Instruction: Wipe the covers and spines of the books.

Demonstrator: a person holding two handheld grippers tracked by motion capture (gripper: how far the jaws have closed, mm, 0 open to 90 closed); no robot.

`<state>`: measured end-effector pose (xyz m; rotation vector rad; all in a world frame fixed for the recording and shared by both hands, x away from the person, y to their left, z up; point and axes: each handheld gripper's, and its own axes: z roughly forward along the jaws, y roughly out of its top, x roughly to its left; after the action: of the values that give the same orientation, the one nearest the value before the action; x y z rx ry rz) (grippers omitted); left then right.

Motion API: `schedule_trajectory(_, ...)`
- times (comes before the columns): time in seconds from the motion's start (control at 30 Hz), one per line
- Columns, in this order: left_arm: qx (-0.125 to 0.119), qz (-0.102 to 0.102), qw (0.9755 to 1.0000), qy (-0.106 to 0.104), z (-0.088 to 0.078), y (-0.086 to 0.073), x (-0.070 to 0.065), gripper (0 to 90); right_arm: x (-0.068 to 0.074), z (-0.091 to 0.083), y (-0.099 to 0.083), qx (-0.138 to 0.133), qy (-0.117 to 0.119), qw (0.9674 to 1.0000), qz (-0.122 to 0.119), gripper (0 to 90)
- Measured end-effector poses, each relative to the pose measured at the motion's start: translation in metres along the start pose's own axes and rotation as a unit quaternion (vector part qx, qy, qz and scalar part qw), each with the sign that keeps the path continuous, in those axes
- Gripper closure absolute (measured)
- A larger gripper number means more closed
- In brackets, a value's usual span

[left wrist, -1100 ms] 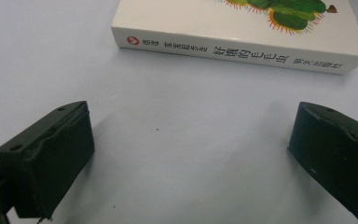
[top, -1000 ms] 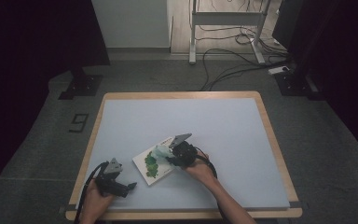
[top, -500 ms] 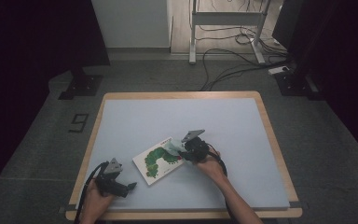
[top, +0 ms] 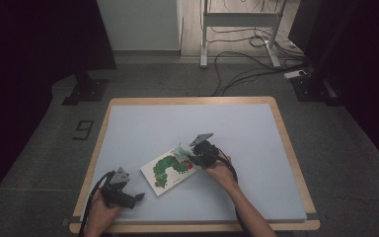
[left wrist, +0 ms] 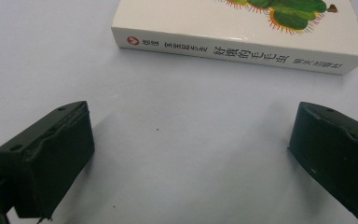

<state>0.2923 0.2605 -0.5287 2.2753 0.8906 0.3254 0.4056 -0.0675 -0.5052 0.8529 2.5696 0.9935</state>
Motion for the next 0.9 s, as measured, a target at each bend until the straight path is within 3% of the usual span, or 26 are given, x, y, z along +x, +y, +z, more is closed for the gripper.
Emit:
schedule_trajectory(0.5,0.000,0.000,1.0000,-0.001,0.000,0.000,0.000,0.0,-0.008,0.013,0.013,-0.001,-0.002,0.9999,0.010,74.0)
schedule_trajectory(0.9,0.000,0.000,1.0000,0.000,0.000,0.000,0.000,0.0,-0.001,0.014,0.015,0.000,-0.004,1.0000,-0.002,74.1)
